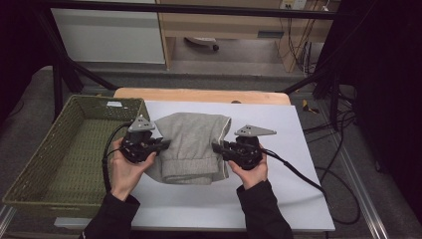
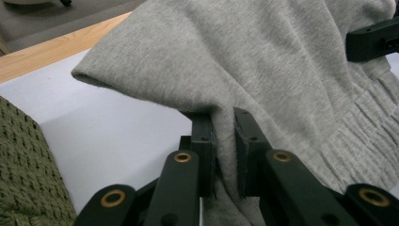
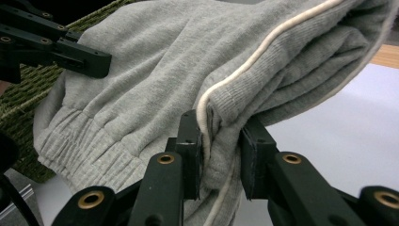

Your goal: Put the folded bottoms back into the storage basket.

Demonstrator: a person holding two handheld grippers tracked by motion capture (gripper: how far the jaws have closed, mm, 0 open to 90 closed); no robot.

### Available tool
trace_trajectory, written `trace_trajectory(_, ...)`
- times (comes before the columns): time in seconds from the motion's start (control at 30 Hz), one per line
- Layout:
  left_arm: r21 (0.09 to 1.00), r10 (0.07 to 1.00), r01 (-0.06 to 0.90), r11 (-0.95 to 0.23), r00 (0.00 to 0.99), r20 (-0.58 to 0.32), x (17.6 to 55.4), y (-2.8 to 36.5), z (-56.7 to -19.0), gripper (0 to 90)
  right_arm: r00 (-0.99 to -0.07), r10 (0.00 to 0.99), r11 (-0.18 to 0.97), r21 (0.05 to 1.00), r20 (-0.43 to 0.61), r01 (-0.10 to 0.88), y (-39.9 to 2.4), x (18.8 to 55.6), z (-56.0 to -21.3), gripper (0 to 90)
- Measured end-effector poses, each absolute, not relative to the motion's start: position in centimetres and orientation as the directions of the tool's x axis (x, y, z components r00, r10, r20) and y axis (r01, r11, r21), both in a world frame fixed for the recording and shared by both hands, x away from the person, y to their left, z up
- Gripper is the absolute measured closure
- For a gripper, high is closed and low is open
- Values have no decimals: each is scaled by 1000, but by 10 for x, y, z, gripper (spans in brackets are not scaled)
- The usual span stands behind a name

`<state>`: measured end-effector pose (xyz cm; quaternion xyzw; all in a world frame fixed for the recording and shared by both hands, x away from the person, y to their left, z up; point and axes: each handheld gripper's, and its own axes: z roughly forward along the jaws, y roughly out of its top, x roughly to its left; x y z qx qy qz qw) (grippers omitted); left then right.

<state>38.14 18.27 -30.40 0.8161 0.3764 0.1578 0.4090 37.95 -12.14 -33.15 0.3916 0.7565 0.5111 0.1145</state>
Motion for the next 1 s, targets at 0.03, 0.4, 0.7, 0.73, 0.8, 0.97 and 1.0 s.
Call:
trace_trajectory(0.03, 785, 745, 486, -384, 665, -48, 381, 183, -303, 806, -667, 710, 171, 863, 227, 475, -121, 379, -331, 730)
trace_trajectory(0.4, 792, 747, 477, -381, 664, -40, 376, 194, -291, 805, -676, 699, 158, 871, 234, 465, -112, 376, -324, 732)
trace_trajectory(0.7, 796, 748, 474, -378, 662, -39, 375, 209, -288, 804, -684, 689, 156, 873, 239, 462, -96, 377, -323, 733)
trace_trajectory(0.73, 796, 747, 474, -376, 663, -42, 375, 210, -288, 804, -683, 688, 151, 873, 244, 464, -95, 377, -323, 733)
trace_trajectory(0.8, 796, 747, 474, -377, 663, -41, 374, 213, -287, 804, -686, 686, 151, 874, 244, 461, -92, 377, -323, 733)
trace_trajectory(0.97, 793, 751, 477, -378, 659, -39, 373, 220, -285, 804, -691, 681, 150, 876, 244, 457, -86, 377, -322, 733)
trace_trajectory(1.0, 792, 752, 478, -379, 658, -37, 373, 221, -285, 804, -693, 678, 149, 878, 244, 455, -84, 378, -322, 734)
